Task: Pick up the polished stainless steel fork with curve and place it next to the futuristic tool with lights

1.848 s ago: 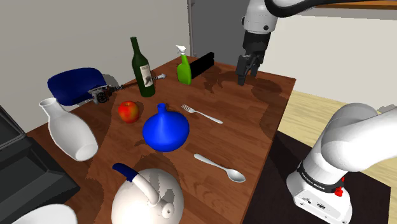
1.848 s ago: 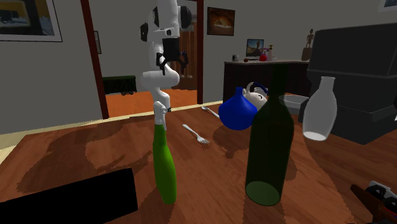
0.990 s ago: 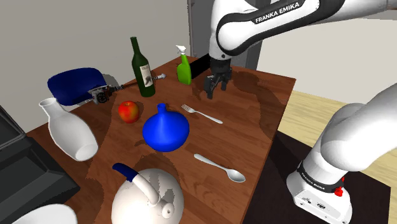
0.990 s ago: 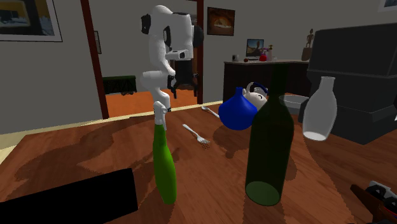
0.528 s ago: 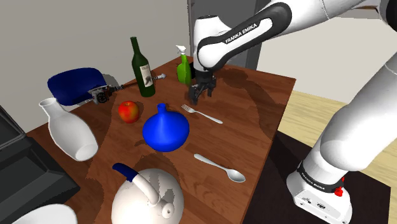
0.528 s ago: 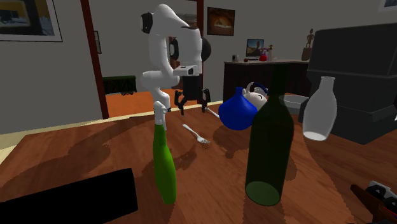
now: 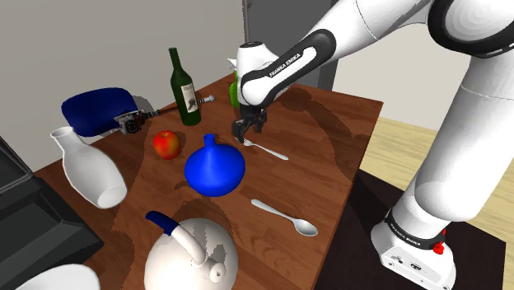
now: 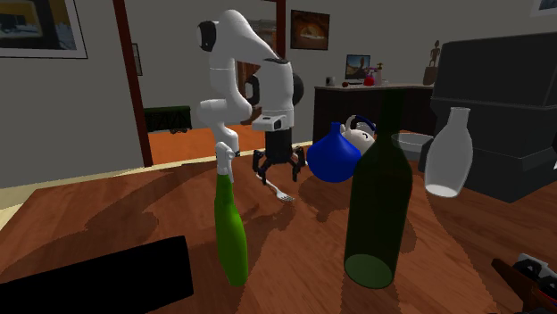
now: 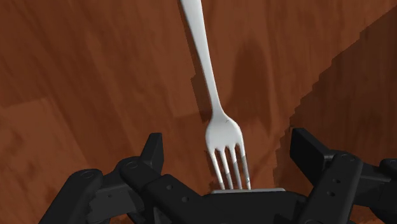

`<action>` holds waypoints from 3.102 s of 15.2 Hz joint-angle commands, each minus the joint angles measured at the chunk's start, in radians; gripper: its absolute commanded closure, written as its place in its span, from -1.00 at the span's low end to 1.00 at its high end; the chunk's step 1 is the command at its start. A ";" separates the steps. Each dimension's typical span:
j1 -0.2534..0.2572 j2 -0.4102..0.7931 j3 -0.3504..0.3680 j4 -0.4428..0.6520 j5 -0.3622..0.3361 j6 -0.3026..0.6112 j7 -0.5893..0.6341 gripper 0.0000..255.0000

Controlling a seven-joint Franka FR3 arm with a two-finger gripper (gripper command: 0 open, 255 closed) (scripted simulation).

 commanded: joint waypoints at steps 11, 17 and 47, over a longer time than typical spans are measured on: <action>0.004 0.055 -0.002 -0.014 -0.017 0.069 0.014 -1.00; 0.004 0.058 -0.002 -0.013 -0.018 0.070 0.015 1.00; -0.007 -0.062 -0.004 0.181 0.020 -0.240 -0.026 1.00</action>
